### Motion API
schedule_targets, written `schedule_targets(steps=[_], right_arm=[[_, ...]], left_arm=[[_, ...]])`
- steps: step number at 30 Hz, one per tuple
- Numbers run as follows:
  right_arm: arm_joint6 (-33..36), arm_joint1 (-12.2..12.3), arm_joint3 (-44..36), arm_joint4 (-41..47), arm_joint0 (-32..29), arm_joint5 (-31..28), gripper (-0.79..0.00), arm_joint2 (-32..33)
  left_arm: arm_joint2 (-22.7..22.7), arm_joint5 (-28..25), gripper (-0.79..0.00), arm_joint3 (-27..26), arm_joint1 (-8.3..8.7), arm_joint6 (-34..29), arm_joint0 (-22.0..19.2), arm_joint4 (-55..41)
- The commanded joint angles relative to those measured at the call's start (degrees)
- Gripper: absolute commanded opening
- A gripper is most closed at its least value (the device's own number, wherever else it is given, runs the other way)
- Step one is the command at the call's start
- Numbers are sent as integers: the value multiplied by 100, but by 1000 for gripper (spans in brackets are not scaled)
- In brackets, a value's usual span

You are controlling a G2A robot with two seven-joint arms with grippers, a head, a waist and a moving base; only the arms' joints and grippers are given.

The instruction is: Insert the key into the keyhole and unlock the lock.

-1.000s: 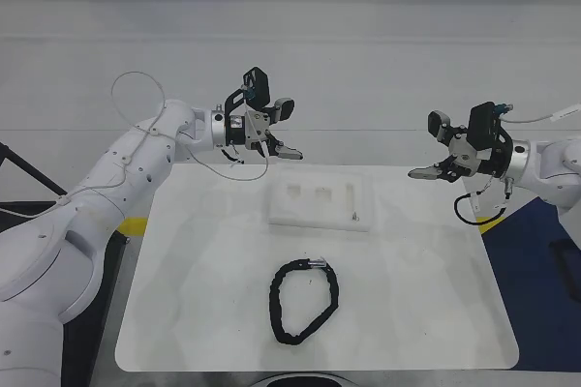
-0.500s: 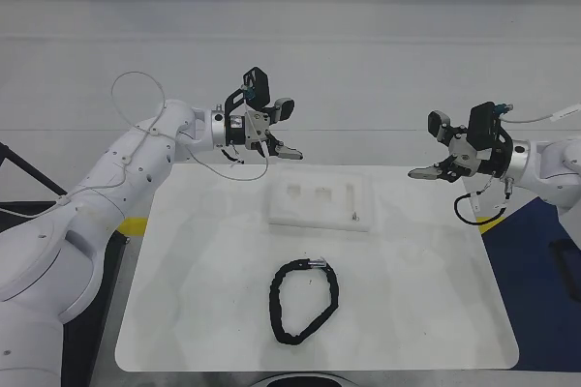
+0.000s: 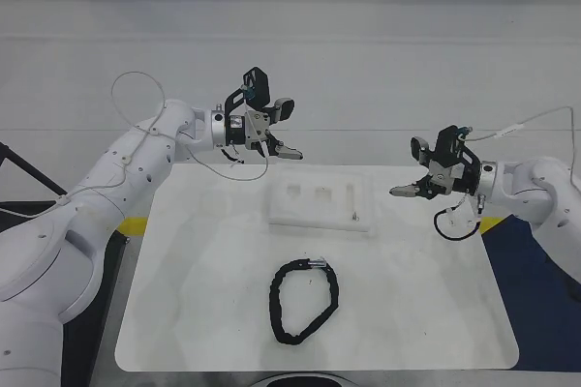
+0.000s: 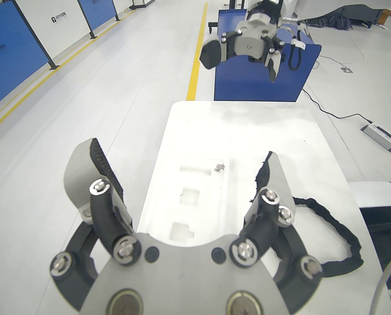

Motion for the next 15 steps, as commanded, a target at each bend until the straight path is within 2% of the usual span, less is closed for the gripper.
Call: schedule_targets(steps=[1,8,15], right_arm=[[227,-88,73,239,-40,259,0,-88],[1094,-444,277,1189,-102,1129,0,-360],[2103,-823,212,1975,-80,2725,0,-563]], left_arm=[[0,0,0,0,0,0,0,0],[0,0,0,0,0,0,0,0],[0,0,0,0,0,0,0,0]])
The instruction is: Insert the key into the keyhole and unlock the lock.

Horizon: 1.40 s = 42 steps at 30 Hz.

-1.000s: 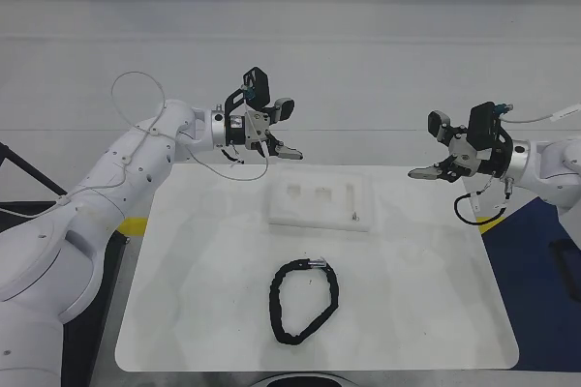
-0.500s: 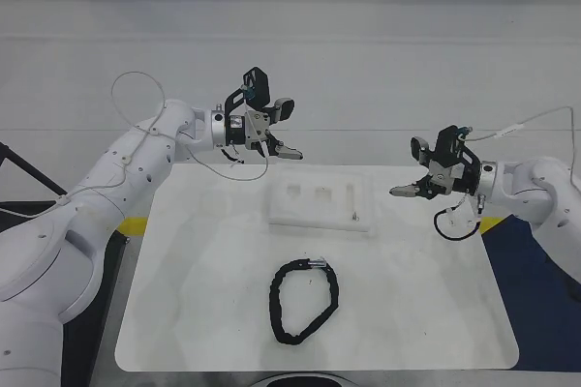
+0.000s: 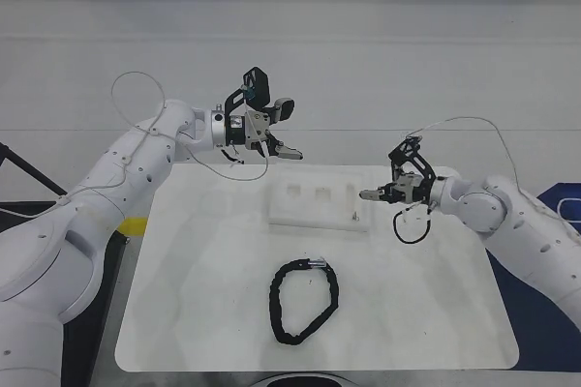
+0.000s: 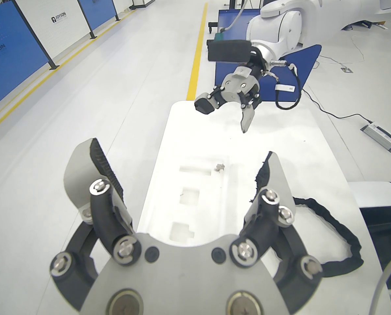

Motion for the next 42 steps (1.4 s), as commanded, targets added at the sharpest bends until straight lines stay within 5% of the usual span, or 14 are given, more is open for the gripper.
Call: schedule_targets(steps=[1,7,13,42], right_arm=[[178,-87,-15,304,-40,641,0,1],[823,-260,-347,285,-90,1658,0,-87],[1134,-390,-637,87,-221,2040,0,-171],[1113,-511,-474,352,-453,1865,0,15]], left_arm=[[0,0,0,0,0,0,0,0],[0,0,0,0,0,0,0,0],[0,0,0,0,0,0,0,0],[0,0,0,0,0,0,0,0]])
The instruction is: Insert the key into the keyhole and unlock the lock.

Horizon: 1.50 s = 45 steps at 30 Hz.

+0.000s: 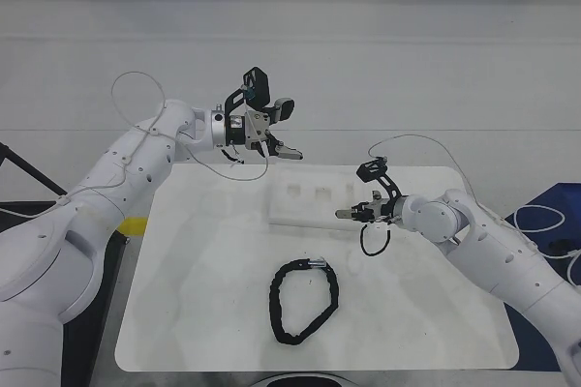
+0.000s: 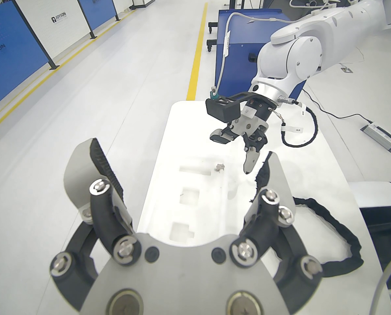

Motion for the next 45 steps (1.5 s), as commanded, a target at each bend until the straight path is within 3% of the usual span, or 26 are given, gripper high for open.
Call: schedule_targets(steps=[1,8,19,21,23,26,27,28,38,45], right_arm=[[-117,-9,4,163,-113,-14,0,44],[-98,-154,87,116,-261,37,0,19],[-48,-616,727,-29,-60,113,0,-196],[-46,-689,839,-100,-22,207,-58,-220],[-1,-757,923,-133,4,420,-289,-231],[113,-837,999,-287,55,623,-299,-258],[165,-859,998,-338,62,682,-326,-269],[210,-877,1001,-396,75,744,-409,-272],[513,-967,839,-886,30,1438,-456,-184],[740,-1003,860,-1011,-48,1535,-502,-71]], left_arm=[[0,0,0,0,0,0,0,0],[0,0,0,0,0,0,0,0],[0,0,0,0,0,0,0,0],[0,0,0,0,0,0,0,0],[0,0,0,0,0,0,0,0],[0,0,0,0,0,0,0,0],[0,0,0,0,0,0,0,0],[0,0,0,0,0,0,0,0],[0,0,0,0,0,0,0,0],[0,0,0,0,0,0,0,0]])
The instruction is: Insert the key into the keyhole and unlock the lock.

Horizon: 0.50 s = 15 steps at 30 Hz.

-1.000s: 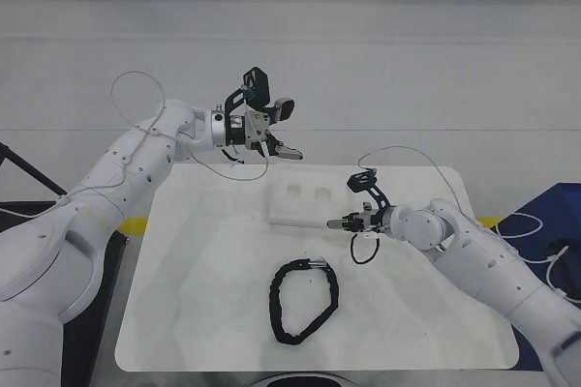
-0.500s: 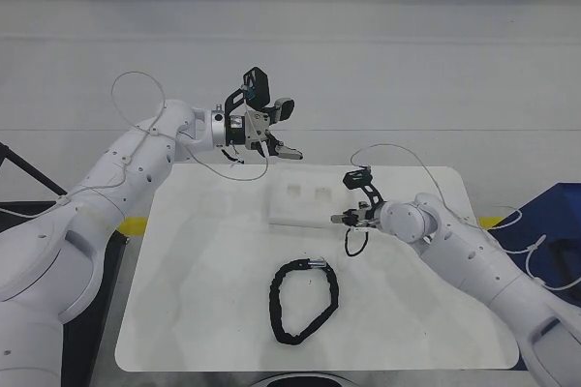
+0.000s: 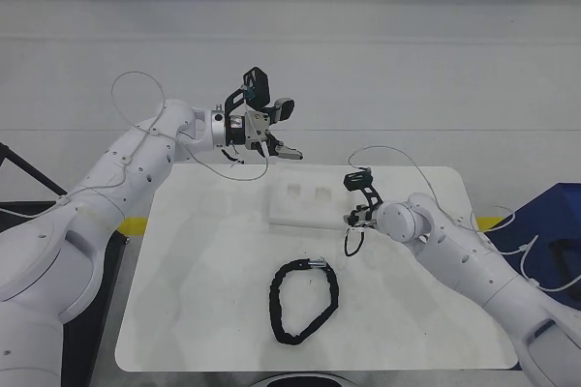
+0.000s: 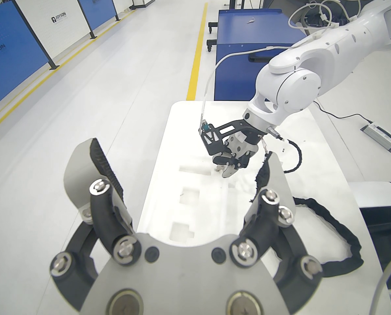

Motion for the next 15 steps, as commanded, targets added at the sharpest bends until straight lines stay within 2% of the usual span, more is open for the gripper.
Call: schedule_targets(steps=[1,9,15], right_arm=[[17,-19,42,-5,-21,-18,-505,28],[-119,-134,289,-39,-88,-41,-606,131],[-73,-226,448,-86,-85,7,-736,186]], left_arm=[[0,0,0,0,0,0,0,0],[0,0,0,0,0,0,0,0],[0,0,0,0,0,0,0,0]])
